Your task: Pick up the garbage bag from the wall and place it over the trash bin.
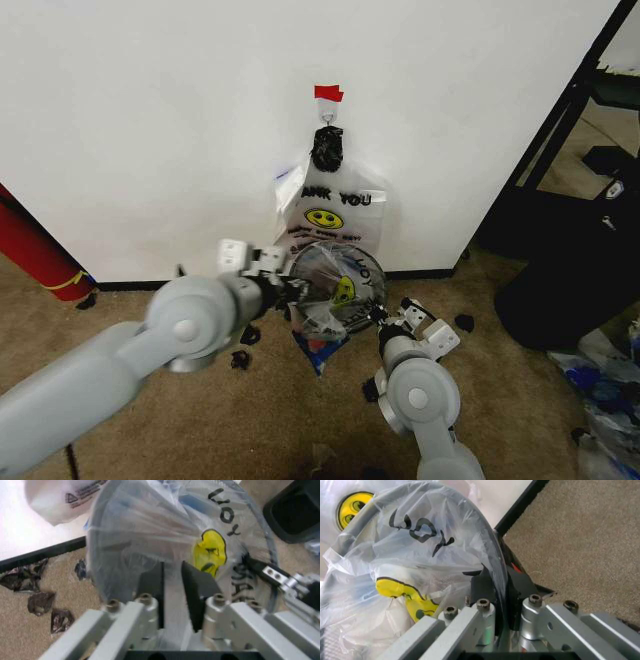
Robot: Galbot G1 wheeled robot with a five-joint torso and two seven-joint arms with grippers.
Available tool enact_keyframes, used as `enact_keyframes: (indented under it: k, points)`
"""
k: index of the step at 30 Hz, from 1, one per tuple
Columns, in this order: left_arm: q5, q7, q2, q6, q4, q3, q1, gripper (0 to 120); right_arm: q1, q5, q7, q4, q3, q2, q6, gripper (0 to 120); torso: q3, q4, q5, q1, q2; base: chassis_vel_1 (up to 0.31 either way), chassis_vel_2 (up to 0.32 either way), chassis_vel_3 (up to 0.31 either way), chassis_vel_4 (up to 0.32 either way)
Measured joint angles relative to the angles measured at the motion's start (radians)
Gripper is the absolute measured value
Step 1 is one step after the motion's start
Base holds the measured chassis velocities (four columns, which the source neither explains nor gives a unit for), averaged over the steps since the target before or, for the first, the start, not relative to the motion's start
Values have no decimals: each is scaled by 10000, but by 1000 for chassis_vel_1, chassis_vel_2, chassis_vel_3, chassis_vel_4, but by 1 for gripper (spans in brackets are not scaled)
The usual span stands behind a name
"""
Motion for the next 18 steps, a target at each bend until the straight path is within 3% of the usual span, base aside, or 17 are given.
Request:
enact_keyframes:
  k: [5, 10, 18]
  points:
    - [-56, -311, -814, -5, 933, 861, -828, 0, -43, -55, -1, -5, 8, 0, 0, 0, 0, 3, -1, 0, 0, 0, 0, 0, 0]
    - [5, -584, -1740, 23, 1959, 1227, -1129, 0, -46, -169, -8, -3, 31, 0, 0, 0, 1, 0, -1, 0, 0, 0, 0, 0, 0]
    - [86, -770, -2380, 49, 2626, 1420, -1209, 0, -58, -227, -20, -7, 57, 0, 3, 0, 0, 2, -1, 0, 0, 0, 0, 0, 0]
